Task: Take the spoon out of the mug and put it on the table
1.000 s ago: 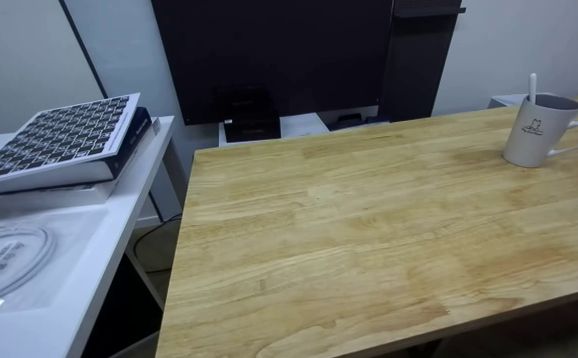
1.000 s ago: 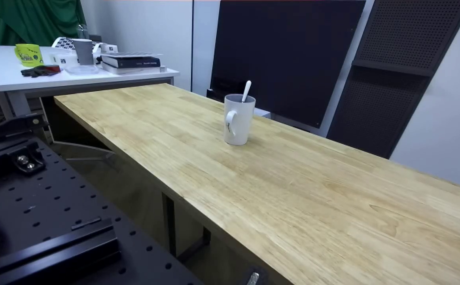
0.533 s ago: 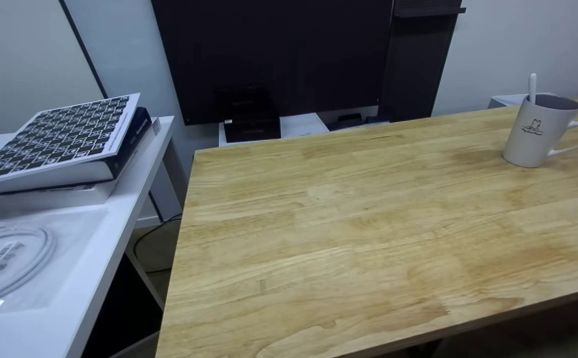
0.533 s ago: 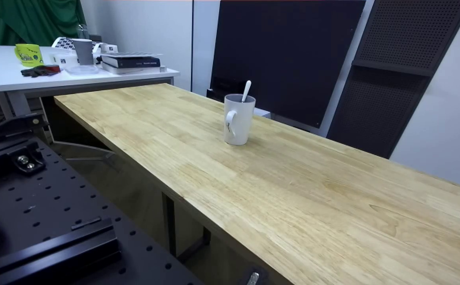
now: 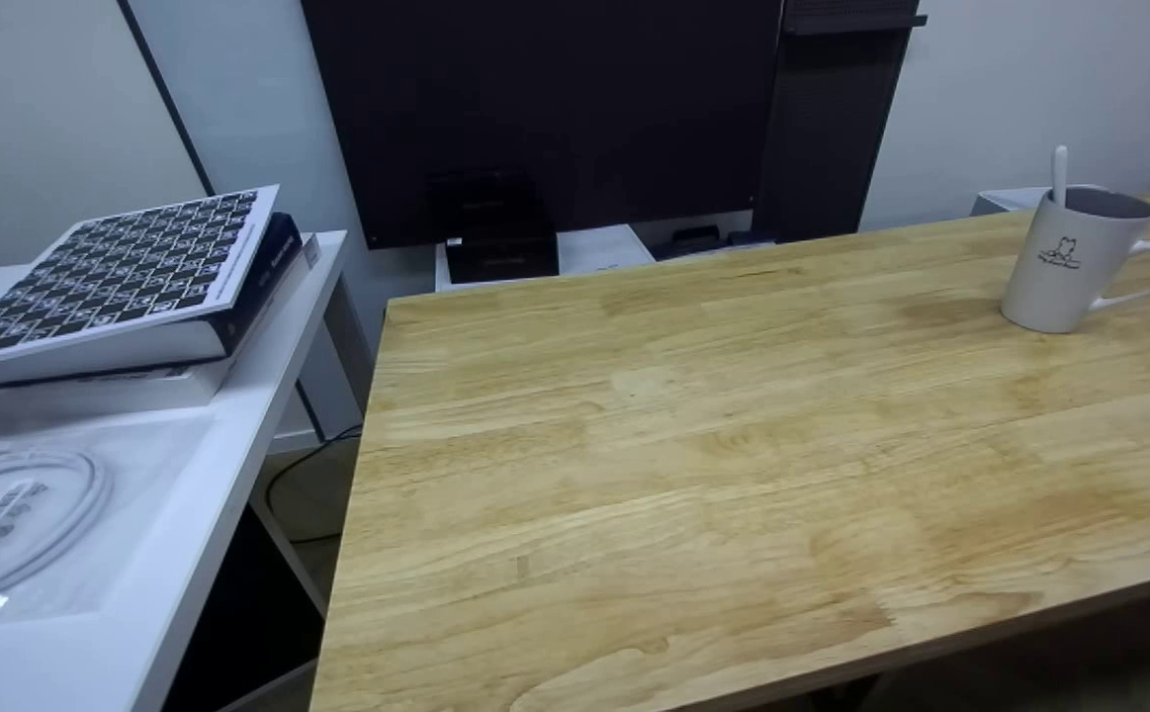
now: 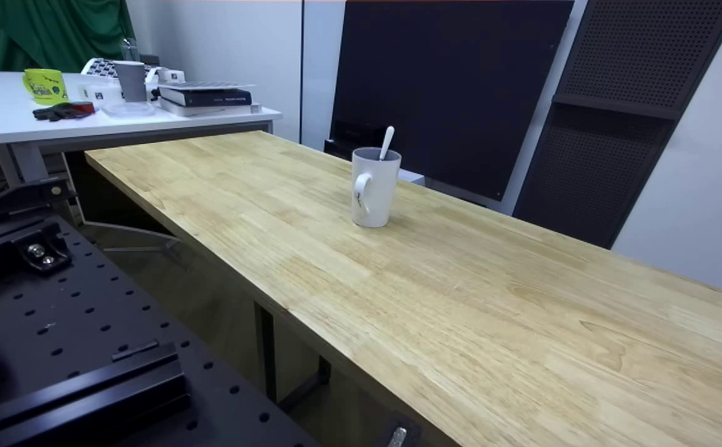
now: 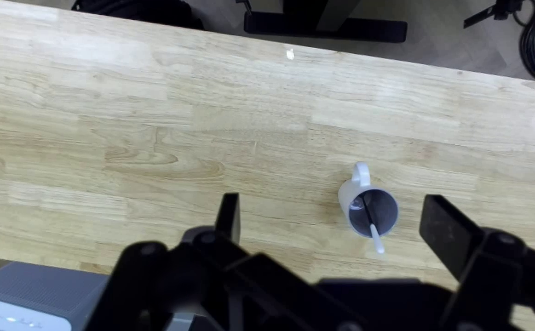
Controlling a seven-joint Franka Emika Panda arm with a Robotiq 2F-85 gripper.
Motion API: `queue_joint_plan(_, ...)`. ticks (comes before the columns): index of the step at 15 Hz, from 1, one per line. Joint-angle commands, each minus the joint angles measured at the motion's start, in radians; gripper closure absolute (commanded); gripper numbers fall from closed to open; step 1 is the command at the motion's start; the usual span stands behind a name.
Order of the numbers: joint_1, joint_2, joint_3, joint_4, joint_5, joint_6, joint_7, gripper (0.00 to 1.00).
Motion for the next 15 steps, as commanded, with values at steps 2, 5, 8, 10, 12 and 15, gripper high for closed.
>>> queue_joint_plan(2,-0.032,0.096,0.01,0.12,0.024,-0.057,-0.009,0.0)
queue_joint_plan(5,-0.048,0.16,0.007,0.176,0.04,-0.07,-0.017,0.0)
queue_joint_plan(8,-0.066,0.226,0.008,0.234,0.05,-0.069,-0.034,0.0)
queue_joint_plan(10,-0.078,0.271,0.011,0.274,0.051,-0.061,-0.054,0.0)
queue_joint_plan(12,-0.088,0.314,0.015,0.316,0.044,-0.049,-0.064,0.0)
queue_joint_plan(15,-0.101,0.388,0.023,0.406,0.044,-0.062,-0.058,0.0)
